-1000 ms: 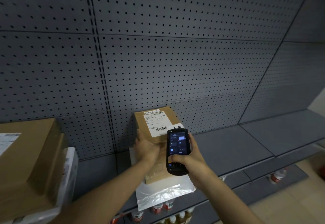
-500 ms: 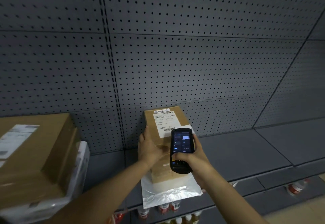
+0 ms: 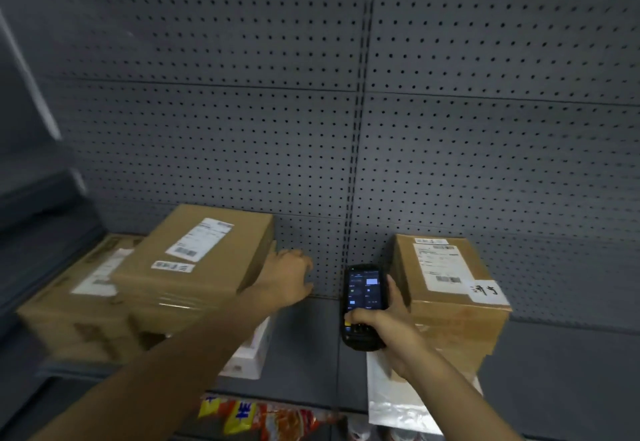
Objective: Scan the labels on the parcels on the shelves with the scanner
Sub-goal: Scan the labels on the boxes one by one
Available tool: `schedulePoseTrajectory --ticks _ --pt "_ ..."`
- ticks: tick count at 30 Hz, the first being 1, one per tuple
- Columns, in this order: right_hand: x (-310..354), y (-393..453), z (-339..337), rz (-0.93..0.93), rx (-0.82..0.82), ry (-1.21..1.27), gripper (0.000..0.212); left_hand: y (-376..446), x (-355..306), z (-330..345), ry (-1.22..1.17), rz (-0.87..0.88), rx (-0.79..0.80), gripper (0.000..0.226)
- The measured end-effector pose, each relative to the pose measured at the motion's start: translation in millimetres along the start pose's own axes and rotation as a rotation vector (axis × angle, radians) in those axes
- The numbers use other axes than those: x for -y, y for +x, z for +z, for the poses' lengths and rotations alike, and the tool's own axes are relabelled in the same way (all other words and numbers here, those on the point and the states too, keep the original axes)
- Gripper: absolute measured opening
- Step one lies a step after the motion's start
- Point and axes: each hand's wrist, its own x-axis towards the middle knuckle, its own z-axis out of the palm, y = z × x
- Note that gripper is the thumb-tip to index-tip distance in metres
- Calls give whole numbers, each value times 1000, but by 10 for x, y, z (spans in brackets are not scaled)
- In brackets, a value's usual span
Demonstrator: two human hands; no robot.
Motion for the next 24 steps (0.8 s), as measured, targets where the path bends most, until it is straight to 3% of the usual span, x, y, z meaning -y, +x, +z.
schedulePoseTrajectory --ticks 7,16,19,24 --pt "10 28 918 15 101 7 80 -398 968 -293 -14 -50 -123 28" --pt "-71 32 2022 25 39 78 88 -713 2403 -579 134 -61 -62 39" --pt "-89 18 2220 35 28 97 88 -764 2690 -601 157 -67 -20 36" --pt "-116 6 2424 44 -5 83 92 -845 3022 -574 137 -83 24 52"
